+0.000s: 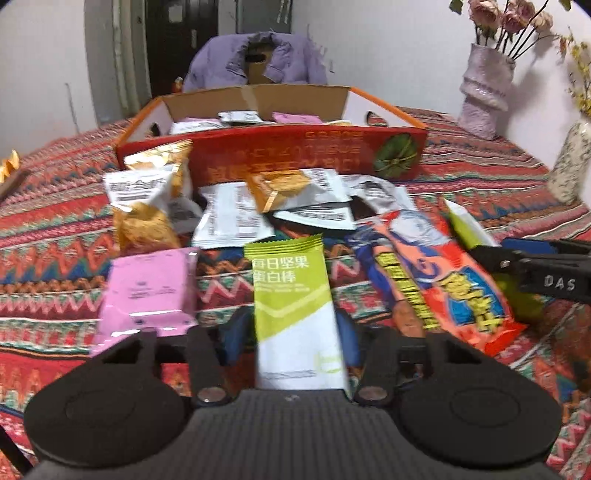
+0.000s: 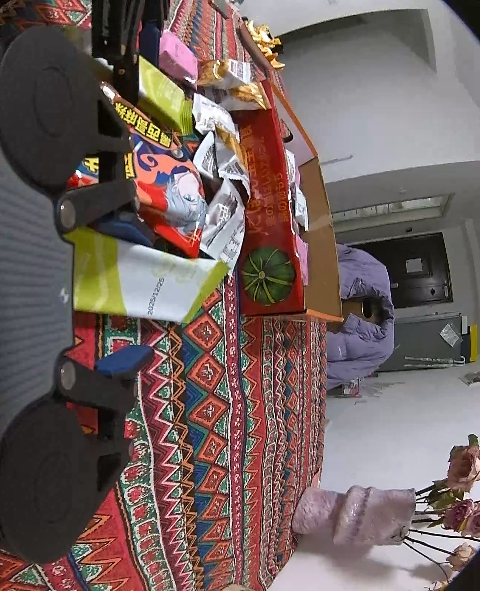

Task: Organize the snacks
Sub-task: 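Grasp a green-and-white bar packet with the left tool while the right tool grasps another, then carry both green bar packets over the box and open both tools to drop them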

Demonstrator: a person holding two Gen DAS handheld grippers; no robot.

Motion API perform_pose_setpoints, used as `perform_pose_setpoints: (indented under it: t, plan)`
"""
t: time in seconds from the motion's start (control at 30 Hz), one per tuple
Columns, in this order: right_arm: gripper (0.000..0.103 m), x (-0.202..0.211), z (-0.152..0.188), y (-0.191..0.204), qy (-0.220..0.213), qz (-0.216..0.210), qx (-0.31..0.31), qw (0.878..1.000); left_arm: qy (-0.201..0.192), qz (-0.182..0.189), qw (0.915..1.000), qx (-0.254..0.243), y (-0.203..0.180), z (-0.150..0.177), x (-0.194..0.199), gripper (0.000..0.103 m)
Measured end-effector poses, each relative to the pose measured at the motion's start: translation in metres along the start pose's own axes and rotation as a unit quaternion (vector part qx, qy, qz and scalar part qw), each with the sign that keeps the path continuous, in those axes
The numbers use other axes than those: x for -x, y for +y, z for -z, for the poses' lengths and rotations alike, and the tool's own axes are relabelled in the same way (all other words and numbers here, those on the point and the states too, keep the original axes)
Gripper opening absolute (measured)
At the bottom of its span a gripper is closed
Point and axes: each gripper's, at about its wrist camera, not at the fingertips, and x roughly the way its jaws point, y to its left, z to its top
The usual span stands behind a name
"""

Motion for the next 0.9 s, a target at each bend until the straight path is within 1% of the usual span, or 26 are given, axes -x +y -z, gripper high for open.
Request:
perform_pose_setpoints:
  t: [0.03,0.07,0.13,0.17,0.23,0.33,0.43,0.6,0.77,0.9]
  plan:
    - [0.039,-0.001,0.001,0.001,0.004,0.005,0.008,1.0,-0.002,-0.003,1.0,-0.003,0.001,0.001,0.0,0.046]
    - [0.039,-0.003,0.002,0.003,0.008,0.016,0.022,1.0,-0.002,-0.004,1.0,-0.005,0.001,0.001,0.0,0.046]
    - [0.039,-0.006,0.006,0.005,0.011,0.022,0.041,0.999,-0.001,-0.005,1.0,-0.002,0.0,-0.001,-0.001,0.046]
    - [0.039,-0.006,0.006,0.006,0.009,0.022,0.042,0.999,-0.001,-0.006,1.0,-0.001,-0.001,-0.003,-0.003,0.041]
    - [0.038,-0.006,0.004,0.005,0.011,0.021,0.04,0.999,0.0,-0.014,0.9998,0.011,-0.002,-0.005,-0.003,0.036]
    - [0.038,-0.002,0.004,0.005,0.012,0.022,0.043,0.999,-0.003,-0.011,0.9998,0.019,-0.001,-0.006,0.004,0.035]
    - [0.038,0.008,0.007,0.005,0.008,0.023,0.042,0.999,-0.014,-0.016,0.9996,0.018,0.001,-0.003,0.019,0.035]
    - [0.037,0.037,0.012,0.008,-0.009,0.026,0.042,0.999,-0.04,-0.019,0.9988,0.022,0.005,0.006,0.055,0.035]
    - [0.037,0.072,0.018,0.022,-0.034,0.023,0.053,0.998,-0.07,-0.03,0.9967,0.03,0.01,0.018,0.09,0.035]
    - [0.037,0.089,0.023,0.033,-0.043,0.015,0.061,0.997,-0.085,-0.033,0.9952,0.037,0.014,0.026,0.108,0.035]
